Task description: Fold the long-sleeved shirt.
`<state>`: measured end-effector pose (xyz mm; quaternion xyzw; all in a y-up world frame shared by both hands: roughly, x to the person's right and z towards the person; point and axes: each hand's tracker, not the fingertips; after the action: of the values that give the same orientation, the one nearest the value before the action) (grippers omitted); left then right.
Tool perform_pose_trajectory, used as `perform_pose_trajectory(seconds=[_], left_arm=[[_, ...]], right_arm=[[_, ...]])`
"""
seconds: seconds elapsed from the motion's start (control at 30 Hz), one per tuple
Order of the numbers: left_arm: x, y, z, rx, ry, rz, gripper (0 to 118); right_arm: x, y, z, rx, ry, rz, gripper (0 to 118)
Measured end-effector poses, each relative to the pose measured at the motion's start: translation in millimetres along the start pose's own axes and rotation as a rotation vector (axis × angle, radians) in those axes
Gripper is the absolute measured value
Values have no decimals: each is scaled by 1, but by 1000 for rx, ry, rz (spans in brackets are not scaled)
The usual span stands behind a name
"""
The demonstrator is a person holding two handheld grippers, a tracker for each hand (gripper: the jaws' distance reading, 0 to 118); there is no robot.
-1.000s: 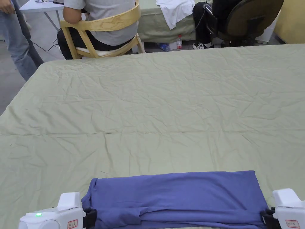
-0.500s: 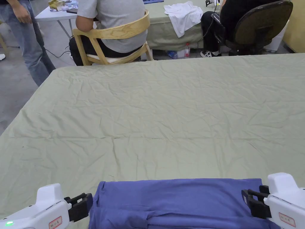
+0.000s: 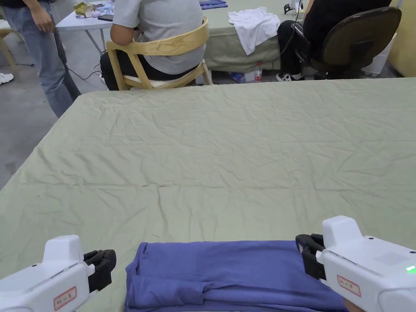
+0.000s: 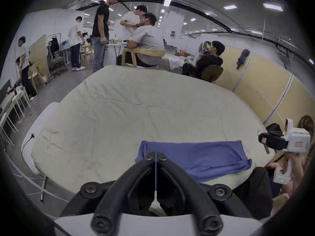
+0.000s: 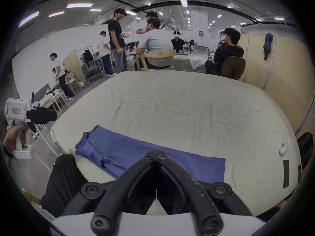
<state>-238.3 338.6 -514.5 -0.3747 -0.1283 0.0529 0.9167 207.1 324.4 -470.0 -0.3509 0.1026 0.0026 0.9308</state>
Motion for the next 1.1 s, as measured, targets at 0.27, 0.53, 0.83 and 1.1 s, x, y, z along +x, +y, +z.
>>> perform_pose_trajectory(seconds=[0.27,0.53,0.83,1.1], left_arm=[[-83,-4,-35,-149,-370,294,0],[-138,-18,-80,-252,-521,399,0],[-154,-15,-149,-310,-594,336,76],[-155,-36,-207,-412,-566,295,76]], right_arm=[[-25,8,-20,-76,31,62,0],[-55,7,-39,-142,55,84,0],[-68,11,-59,-201,27,118,1],[-56,11,-67,-233,-2,96,1]])
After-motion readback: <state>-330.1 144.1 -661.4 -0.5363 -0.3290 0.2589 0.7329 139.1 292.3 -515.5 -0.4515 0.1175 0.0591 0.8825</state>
